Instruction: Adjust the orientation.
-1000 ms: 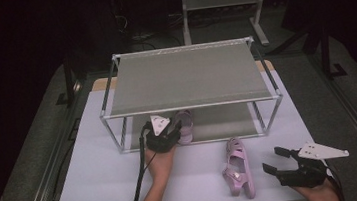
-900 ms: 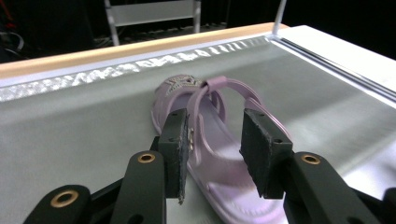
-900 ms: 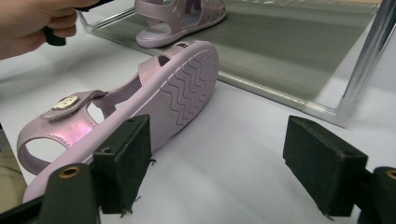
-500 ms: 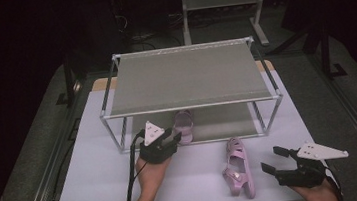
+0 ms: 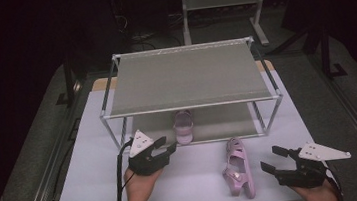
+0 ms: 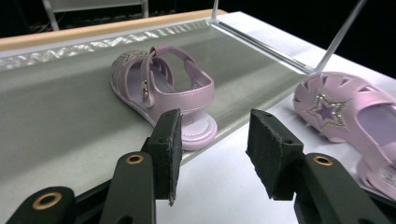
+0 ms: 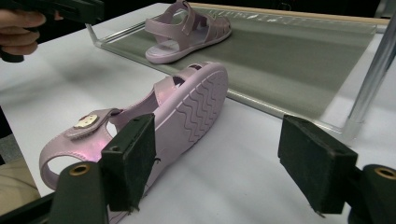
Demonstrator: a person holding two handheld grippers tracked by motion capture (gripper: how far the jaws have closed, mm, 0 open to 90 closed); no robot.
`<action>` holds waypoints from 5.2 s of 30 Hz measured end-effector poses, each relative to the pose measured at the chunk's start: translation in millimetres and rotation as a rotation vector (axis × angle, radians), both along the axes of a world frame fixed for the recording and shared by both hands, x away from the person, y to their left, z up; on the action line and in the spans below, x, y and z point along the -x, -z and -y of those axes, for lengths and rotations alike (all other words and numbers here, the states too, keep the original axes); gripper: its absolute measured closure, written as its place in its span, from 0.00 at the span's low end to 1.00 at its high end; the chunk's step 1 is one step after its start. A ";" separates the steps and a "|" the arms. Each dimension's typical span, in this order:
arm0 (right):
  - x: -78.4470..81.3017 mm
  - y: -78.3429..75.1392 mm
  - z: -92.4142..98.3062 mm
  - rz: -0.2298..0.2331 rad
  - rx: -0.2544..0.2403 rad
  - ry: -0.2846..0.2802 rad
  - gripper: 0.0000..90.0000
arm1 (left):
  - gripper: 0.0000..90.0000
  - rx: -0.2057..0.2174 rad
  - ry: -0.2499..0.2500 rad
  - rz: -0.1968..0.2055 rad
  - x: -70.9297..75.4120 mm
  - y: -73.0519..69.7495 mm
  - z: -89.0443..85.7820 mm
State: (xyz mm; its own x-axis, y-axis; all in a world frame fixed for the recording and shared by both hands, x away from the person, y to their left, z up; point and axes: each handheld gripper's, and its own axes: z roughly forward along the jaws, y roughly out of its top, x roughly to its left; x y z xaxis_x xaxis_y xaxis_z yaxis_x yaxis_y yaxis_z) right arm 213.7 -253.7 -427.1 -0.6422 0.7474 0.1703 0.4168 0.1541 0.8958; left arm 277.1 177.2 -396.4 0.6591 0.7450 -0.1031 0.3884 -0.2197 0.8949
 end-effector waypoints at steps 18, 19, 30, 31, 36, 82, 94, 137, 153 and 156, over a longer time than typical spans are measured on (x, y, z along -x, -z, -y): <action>0.8 -4.7 -8.3 -0.017 -0.025 -0.051 0.49 | 0.54 -0.012 0.066 0.000 29.0 -0.8 -40.1; 0.5 -5.9 -9.8 -0.015 -0.027 -0.056 0.51 | 0.53 -0.020 0.067 0.001 30.4 -0.7 -42.4; -0.1 -17.9 -29.8 0.010 0.003 -0.098 0.73 | 0.49 -0.029 0.061 -0.020 43.9 1.0 -64.5; -0.3 -18.9 -31.9 0.012 0.007 -0.099 0.76 | 0.49 -0.029 0.061 -0.020 45.4 1.2 -66.1; -2.3 -19.0 -40.2 0.000 0.009 -0.108 0.81 | 0.49 -0.022 0.065 -0.018 50.7 1.8 -72.1; 9.9 9.5 34.7 -0.228 -0.220 0.057 0.52 | 0.47 -0.017 0.077 -0.025 53.0 5.4 -71.9; 13.7 13.1 16.1 -0.294 -0.261 0.021 0.53 | 0.47 -0.020 0.075 -0.025 52.2 6.1 -72.9; 14.6 20.3 37.6 -0.414 -0.382 0.189 0.93 | 0.47 -0.019 0.080 -0.011 53.0 4.9 -72.9; 11.3 18.4 36.1 -0.366 -0.413 0.102 0.93 | 0.47 -0.015 0.082 -0.011 52.9 4.7 -73.4; 10.6 17.9 34.9 -0.362 -0.412 0.091 0.93 | 0.47 -0.012 0.080 -0.011 52.9 4.5 -73.6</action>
State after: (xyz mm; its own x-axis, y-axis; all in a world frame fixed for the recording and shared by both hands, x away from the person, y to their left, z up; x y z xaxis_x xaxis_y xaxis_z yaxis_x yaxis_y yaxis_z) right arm 203.1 -288.6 -445.0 -0.4239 0.6223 0.6581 0.7047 -0.2298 0.6712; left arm 224.3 250.9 -400.9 0.7153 0.6914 -0.1017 0.3789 -0.2614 0.8878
